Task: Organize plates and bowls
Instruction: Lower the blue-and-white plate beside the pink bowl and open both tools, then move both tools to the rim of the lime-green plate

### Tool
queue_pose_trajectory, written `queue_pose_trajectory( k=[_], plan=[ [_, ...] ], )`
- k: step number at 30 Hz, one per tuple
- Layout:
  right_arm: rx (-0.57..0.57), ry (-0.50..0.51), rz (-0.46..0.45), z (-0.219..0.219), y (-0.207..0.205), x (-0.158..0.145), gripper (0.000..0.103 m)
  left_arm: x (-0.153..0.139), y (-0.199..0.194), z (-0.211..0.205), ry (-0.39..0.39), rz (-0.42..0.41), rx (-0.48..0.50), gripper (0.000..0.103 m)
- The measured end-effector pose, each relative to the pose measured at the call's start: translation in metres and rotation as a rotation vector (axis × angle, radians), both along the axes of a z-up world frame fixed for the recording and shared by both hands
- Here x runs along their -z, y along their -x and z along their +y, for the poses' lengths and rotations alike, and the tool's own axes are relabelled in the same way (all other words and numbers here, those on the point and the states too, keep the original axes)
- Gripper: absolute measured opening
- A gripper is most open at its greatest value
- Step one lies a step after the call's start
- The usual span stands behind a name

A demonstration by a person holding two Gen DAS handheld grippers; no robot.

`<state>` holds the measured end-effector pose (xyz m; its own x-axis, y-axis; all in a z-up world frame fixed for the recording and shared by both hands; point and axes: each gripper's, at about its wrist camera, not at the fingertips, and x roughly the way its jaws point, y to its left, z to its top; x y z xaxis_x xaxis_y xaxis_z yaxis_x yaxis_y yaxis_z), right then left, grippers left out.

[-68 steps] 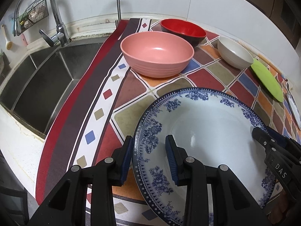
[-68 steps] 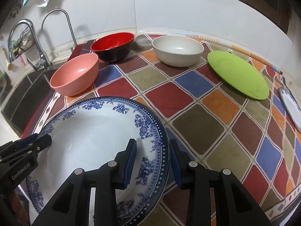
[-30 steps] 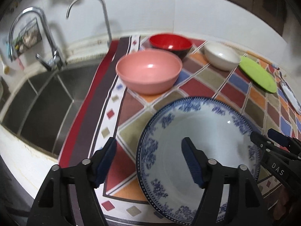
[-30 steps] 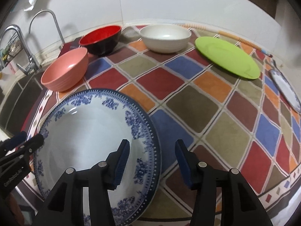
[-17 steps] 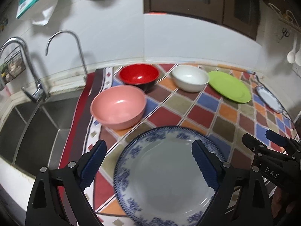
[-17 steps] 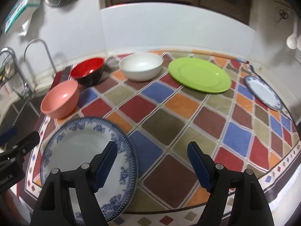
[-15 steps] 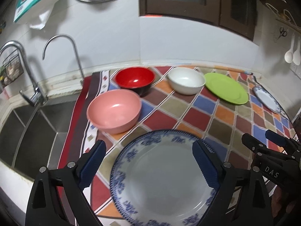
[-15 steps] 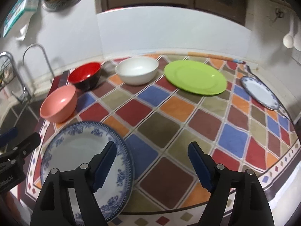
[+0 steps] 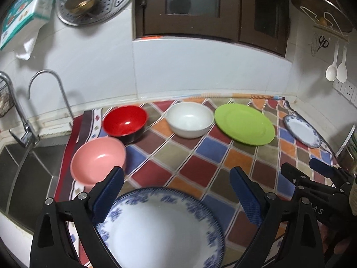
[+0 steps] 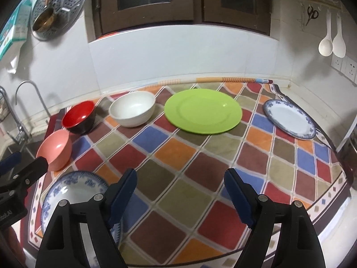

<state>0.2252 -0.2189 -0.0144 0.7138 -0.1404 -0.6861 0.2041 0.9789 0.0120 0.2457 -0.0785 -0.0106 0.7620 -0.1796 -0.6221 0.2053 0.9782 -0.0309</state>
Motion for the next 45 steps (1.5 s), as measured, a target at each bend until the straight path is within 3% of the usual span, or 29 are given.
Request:
queue_pose_trajectory(
  k=[16, 29, 45],
  plan=[
    [-0.002, 0.005, -0.035, -0.083, -0.046, -0.01, 0.081, -0.008, -0.05, -0.081, 0.035, -0.012, -0.022, 0.096],
    [-0.033, 0.005, -0.031, -0.137, -0.1, -0.005, 0.081, 0.002, -0.103, -0.13, 0.031, 0.038, -0.04, 0.091],
    [-0.064, -0.029, 0.045, -0.187, -0.185, 0.04, 0.081, 0.059, -0.181, -0.179, -0.031, 0.188, -0.066, 0.08]
  ],
)
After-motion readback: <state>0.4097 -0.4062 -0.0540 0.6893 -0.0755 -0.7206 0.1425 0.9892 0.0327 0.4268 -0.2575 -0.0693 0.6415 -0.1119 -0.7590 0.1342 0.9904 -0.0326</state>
